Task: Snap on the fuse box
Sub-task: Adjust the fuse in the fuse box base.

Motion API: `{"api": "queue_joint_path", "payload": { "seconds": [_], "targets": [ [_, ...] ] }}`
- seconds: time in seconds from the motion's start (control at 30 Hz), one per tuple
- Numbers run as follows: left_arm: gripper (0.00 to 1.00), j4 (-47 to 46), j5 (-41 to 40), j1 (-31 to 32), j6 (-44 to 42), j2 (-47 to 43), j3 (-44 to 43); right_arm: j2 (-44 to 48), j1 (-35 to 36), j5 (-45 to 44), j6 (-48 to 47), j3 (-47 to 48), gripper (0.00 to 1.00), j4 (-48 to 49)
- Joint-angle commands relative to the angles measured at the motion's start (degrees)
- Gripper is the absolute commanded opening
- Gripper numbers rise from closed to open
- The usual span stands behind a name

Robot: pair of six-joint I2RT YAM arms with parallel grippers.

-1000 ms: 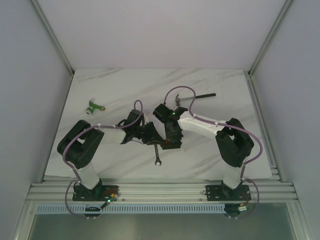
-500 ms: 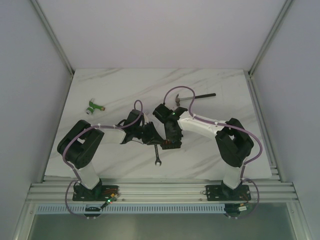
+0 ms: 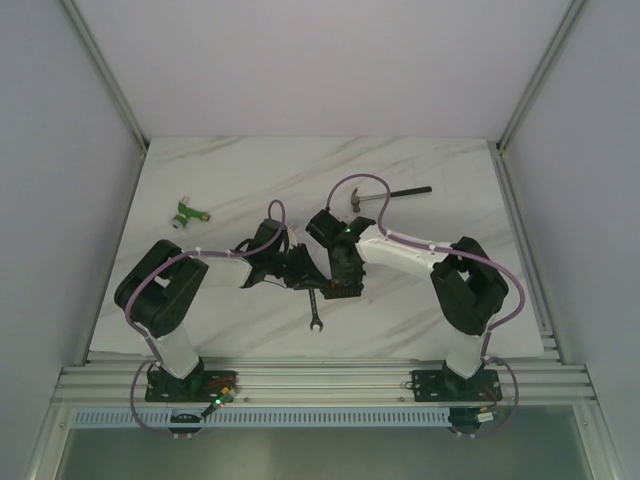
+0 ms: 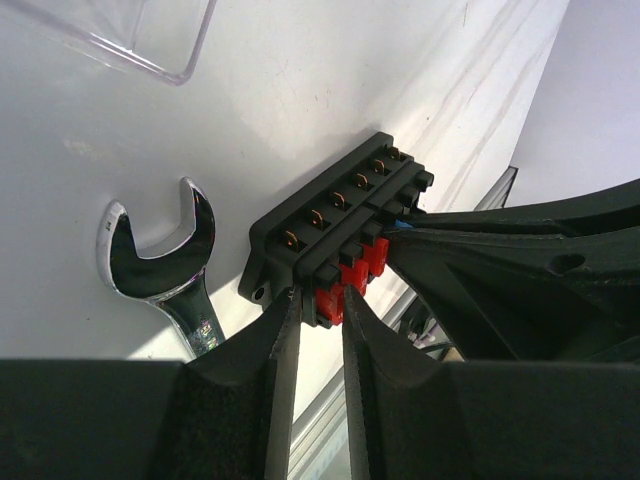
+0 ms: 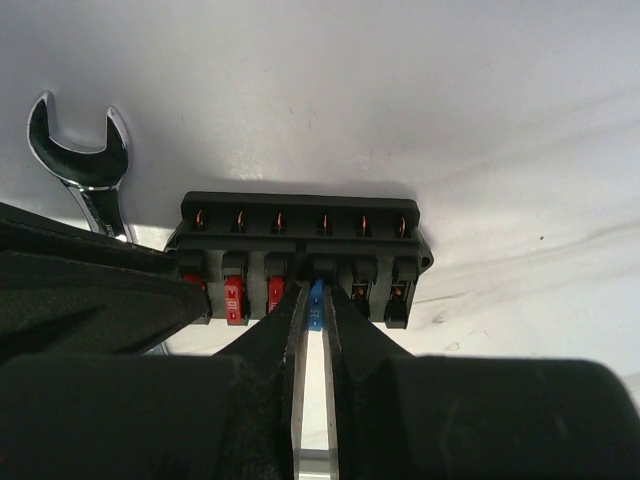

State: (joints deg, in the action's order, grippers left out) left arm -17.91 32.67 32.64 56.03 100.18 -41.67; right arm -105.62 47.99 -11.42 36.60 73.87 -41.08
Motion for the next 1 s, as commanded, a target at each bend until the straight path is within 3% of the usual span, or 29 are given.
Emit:
{"api": "queue_joint_path", "payload": {
  "seconds": [0.0, 0.23, 0.3, 0.4, 0.63, 0.97],
  "targets": [
    [0.30, 7.64, -5.51, -0.03, -2.41, 2.96, 2.15, -4.25, -1.11, -1.48, 0.70, -6.48, 0.00, -0.52],
    [0.30, 7.70, -5.52, -0.04, -2.26, 2.92, 2.08, -0.26, -1.15, -1.59, 0.50, -1.97, 0.00, -2.56],
    [0.30, 7.76, -5.55, -0.09, -2.31, 2.75, 2.01, 1.01, -1.14, -1.29, 0.29, -0.62, 0.11, -2.54],
    [0.30, 7.75, -5.51, -0.01, -2.20, 2.76, 1.87, 2.25, -1.14, -1.00, 0.15, 0.91, 0.20, -2.47],
    [0.30, 7.72, -5.59, -0.04, -2.15, 2.48, 1.94, 4.02, -1.14, -0.01, 0.15, 2.44, 0.30, -1.20],
    [0.30, 7.72, -5.60, -0.03, -2.28, 2.48, 1.92, 2.55, -1.23, 0.13, 0.58, 2.89, 0.27, -0.70]
  ]
}}
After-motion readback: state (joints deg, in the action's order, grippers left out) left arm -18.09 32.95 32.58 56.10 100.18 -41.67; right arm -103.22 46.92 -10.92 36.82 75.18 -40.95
